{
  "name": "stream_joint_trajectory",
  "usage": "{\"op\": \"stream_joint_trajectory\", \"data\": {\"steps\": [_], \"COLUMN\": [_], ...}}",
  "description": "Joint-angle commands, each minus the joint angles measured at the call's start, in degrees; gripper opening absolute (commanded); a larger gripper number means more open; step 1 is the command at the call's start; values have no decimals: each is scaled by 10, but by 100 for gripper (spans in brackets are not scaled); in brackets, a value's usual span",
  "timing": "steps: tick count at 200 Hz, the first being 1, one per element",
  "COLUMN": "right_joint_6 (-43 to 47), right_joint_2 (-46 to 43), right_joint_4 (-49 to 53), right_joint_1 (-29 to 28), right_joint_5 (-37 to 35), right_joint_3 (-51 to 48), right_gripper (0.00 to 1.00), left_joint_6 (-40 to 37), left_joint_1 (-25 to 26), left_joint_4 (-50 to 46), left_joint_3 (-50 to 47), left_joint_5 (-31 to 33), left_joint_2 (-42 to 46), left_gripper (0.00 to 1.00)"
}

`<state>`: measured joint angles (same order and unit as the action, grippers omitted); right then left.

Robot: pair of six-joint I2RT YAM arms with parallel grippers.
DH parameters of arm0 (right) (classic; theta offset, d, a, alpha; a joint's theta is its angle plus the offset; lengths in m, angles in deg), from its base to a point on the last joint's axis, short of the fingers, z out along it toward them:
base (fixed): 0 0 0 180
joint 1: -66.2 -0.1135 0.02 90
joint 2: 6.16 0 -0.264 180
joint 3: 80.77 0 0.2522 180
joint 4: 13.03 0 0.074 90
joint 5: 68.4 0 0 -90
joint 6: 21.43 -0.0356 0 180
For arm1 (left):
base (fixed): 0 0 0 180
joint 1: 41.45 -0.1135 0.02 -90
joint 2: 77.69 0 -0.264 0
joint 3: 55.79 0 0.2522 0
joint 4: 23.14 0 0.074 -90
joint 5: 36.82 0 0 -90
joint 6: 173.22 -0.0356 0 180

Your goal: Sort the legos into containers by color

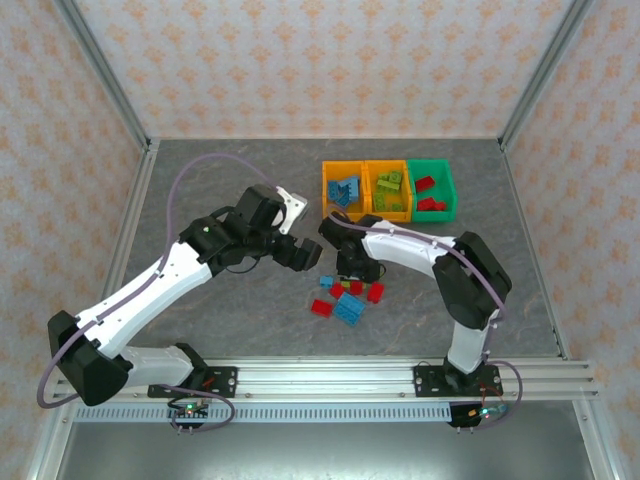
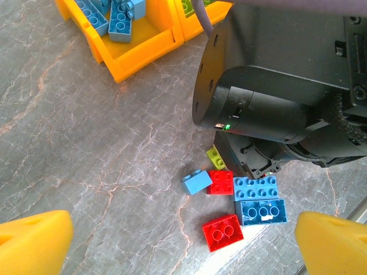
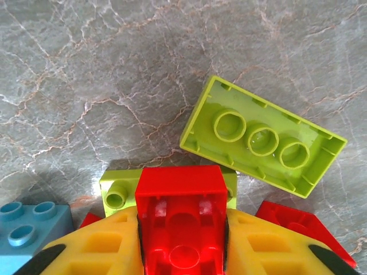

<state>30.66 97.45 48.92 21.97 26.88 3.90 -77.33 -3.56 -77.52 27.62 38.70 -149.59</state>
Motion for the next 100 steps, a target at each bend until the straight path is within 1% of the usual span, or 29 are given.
{"op": "stream_joint_trajectory", "data": {"steps": [1,16,29,50,59,79,100], "right_joint_6": [-12,-8,-1,35,56,100,139], "right_joint_2": [-60,-102,-128,-159,-162,-127,-27], "right_joint_4": [22,30,41,34,11,-25,-22], "right_joint_1": [-1,10,38,109,153,254,328], "right_joint_5": [-52,-89,-120,-165,-173,-163,-142], "right_joint_3": [15,23,38,59,63,100,194], "right_gripper": [31,31,31,31,32,32,32], "left_joint_6": [-12,-13,-13,-12,-11,-10,-9], "left_joint_1": [5,5,5,5,5,6,5], "left_joint_4": [-1,-2,-3,-5,-6,-8,-17], "left_joint_3": [-7,-7,-8,-9,-9,-12,-14], "left_joint_5": [14,16,18,21,21,23,27], "left_joint_2": [14,16,19,23,26,33,42], "left_gripper": [100,100,100,100,100,100,100]}}
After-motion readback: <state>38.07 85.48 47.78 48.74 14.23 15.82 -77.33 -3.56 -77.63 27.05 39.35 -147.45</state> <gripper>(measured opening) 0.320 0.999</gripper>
